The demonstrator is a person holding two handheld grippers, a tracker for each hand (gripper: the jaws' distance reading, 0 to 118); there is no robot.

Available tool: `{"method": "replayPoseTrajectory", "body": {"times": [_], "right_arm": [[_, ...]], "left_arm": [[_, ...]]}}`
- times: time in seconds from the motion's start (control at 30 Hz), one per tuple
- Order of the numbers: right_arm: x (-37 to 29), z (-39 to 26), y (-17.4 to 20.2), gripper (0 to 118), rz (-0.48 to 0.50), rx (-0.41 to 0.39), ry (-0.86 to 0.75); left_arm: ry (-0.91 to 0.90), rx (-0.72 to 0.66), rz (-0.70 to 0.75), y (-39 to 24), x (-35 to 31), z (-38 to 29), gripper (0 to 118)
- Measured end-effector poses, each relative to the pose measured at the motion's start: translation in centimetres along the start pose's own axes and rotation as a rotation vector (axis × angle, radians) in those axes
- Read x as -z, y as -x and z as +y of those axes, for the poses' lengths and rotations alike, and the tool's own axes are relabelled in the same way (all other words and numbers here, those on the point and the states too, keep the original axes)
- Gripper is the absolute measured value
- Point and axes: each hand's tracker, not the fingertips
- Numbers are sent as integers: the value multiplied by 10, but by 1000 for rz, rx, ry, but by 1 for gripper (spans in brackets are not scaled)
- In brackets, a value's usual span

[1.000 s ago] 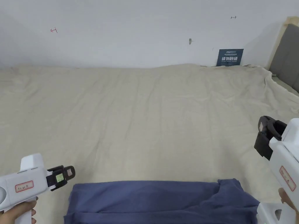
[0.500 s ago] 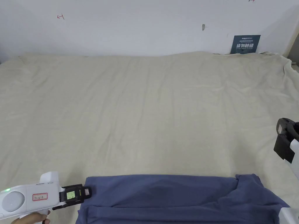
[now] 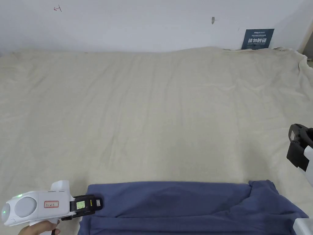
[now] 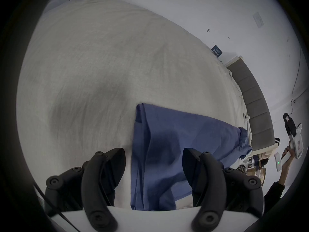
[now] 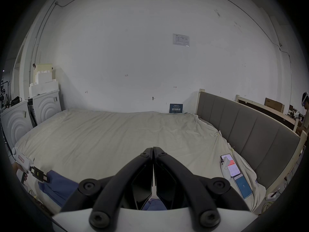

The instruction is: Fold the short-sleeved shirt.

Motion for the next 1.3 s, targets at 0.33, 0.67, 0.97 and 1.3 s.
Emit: {"method": "replayPoseTrajectory", "body": {"times": [0.33,0.67,0.97,1.3], "right_arm": [[-1,-5,-4,0,5,27,9],[-15,2,-13,0,11,48,-14],[-24,5,-19,0,17,66,-38],[-42,8,-21,0,43,78,-57]], "left_arm": [[5,112,9,-28,6,-10,6],[-107,49,80,-34,-46,5,3],[-144,45,250,-27,-96,15,3],[-96,73,125,-125,-91,7,3]]}}
